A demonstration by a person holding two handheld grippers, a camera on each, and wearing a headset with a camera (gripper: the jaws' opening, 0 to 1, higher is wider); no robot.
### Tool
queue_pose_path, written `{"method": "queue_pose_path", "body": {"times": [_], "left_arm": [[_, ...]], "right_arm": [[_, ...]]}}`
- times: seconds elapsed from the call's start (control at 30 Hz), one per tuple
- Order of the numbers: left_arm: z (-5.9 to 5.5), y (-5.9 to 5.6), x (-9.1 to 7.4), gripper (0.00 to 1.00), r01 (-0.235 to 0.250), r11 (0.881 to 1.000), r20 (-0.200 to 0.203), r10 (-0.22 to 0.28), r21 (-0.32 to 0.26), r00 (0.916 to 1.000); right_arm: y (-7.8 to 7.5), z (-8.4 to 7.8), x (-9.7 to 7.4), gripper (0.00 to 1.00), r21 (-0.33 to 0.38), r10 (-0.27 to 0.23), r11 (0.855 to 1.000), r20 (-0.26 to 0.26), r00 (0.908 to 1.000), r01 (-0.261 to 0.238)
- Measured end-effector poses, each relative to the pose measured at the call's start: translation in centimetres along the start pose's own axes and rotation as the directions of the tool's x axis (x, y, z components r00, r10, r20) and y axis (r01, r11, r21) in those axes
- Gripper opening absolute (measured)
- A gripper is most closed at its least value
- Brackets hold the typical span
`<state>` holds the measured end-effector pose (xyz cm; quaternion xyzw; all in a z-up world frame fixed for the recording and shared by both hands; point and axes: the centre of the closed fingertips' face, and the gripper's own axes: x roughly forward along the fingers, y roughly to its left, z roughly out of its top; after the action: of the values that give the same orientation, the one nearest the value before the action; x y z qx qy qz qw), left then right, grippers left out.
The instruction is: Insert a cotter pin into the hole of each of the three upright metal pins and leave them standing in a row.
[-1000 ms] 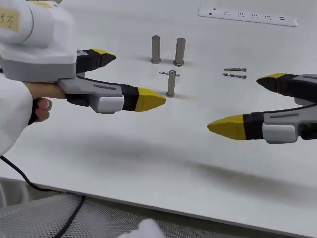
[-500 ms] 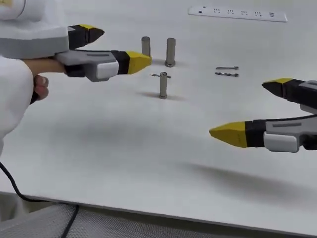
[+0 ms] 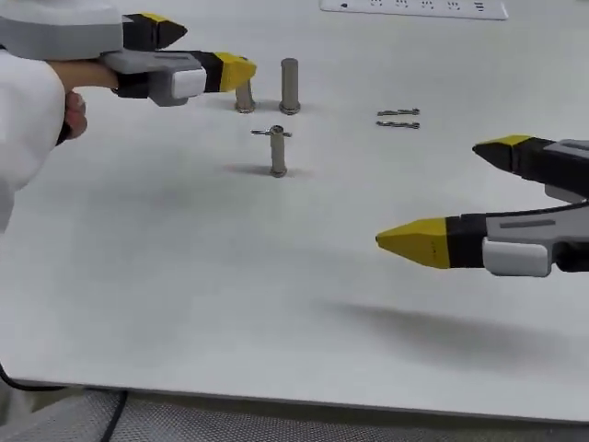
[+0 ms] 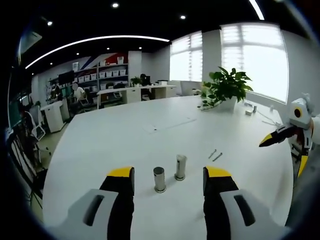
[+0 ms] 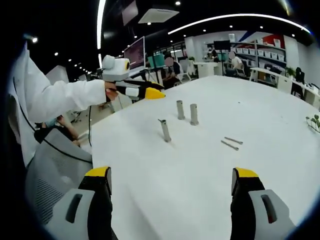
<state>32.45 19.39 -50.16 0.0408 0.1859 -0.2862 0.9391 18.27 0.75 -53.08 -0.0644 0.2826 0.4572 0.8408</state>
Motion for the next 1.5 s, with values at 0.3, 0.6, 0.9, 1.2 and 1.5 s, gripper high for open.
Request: {"method": "queue_pose_path", "body": {"times": [0.3, 0.6, 0.9, 1.2, 1.5], "left_arm": [[-0.6, 1.2, 2.2, 0.37, -0.025, 0.999, -0.048, 0.027, 0.048, 0.9985], [-1.8, 1.8, 4.0, 0.25, -0.043, 0.997, -0.086, 0.049, 0.063, 0.9951], [-3.0, 1.8, 5.6, 0.18, -0.023, 0.995, -0.13, 0.036, 0.098, 0.9908], [-3.5, 1.9, 6.2, 0.11, -0.02, 0.999, -0.142, 0.027, 0.048, 0.9895], [-3.7, 1.8, 6.3, 0.1, -0.001, 0.998, -0.165, 0.011, 0.06, 0.9862]], "right_arm": [[0.1, -0.6, 0.3, 0.98, -0.015, 0.023, 1.0, -0.032, 0.9992, -0.023], [0.0, -0.7, 0.6, 0.93, -0.018, 0.03, 0.999, -0.04, 0.9987, -0.031], [-0.5, -0.6, 0.2, 0.92, -0.017, 0.021, 1.0, -0.035, 0.9992, -0.022], [-1.1, -0.3, -0.2, 0.92, 0.012, 0.008, 1.0, -0.021, 0.9997, -0.008], [-1.2, -0.5, -0.5, 0.91, 0.038, 0.007, 0.999, -0.016, 0.9998, -0.006]]}}
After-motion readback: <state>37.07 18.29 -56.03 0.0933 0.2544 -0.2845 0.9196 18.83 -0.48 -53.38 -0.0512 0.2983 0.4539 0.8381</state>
